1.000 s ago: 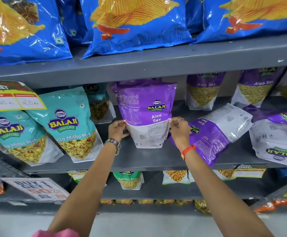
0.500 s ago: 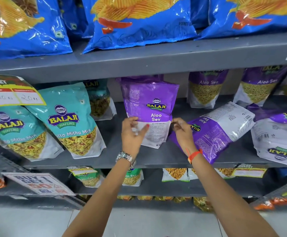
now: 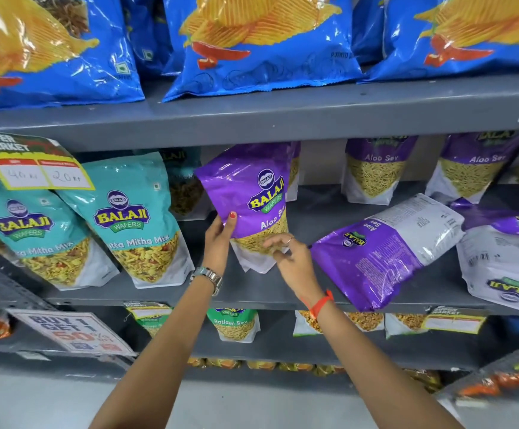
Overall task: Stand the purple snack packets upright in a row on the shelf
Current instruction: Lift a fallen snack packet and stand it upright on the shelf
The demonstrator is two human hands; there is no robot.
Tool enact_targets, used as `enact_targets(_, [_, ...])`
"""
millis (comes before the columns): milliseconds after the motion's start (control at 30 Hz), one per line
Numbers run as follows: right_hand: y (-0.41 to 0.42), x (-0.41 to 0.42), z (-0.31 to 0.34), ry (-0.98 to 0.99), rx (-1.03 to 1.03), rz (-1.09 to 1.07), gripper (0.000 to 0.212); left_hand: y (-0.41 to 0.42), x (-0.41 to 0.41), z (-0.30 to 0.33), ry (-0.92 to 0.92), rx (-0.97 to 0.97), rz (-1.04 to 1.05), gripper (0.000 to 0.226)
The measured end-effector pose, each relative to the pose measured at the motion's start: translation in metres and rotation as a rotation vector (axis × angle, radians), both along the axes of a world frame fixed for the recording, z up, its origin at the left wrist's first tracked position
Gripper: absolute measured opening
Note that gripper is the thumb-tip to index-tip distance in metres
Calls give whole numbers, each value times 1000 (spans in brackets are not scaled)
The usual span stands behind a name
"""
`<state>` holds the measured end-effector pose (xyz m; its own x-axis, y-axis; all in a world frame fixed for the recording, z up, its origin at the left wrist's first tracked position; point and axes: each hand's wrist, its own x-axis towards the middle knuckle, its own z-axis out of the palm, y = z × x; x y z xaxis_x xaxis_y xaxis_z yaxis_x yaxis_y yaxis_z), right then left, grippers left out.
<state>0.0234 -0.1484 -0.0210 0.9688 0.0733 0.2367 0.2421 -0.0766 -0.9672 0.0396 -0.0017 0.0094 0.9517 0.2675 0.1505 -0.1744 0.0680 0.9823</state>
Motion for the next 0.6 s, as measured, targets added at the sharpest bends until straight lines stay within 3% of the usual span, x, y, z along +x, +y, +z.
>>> enact_targets(133, [-9,21,14,-34,184,-227,38,19,18,-2,64,-53,110,16])
enact_targets(267, [-16,44,24,-41,222,-328,27,26,29,-4,109,-113,205,19])
enact_targets(433, [-18,71,28,172,205,-157,49,17,28,-22,262,-209,80,51])
enact_targets(600, [-17,73,33,366,222,59,25,7,28,-26,230,-317,-23,40])
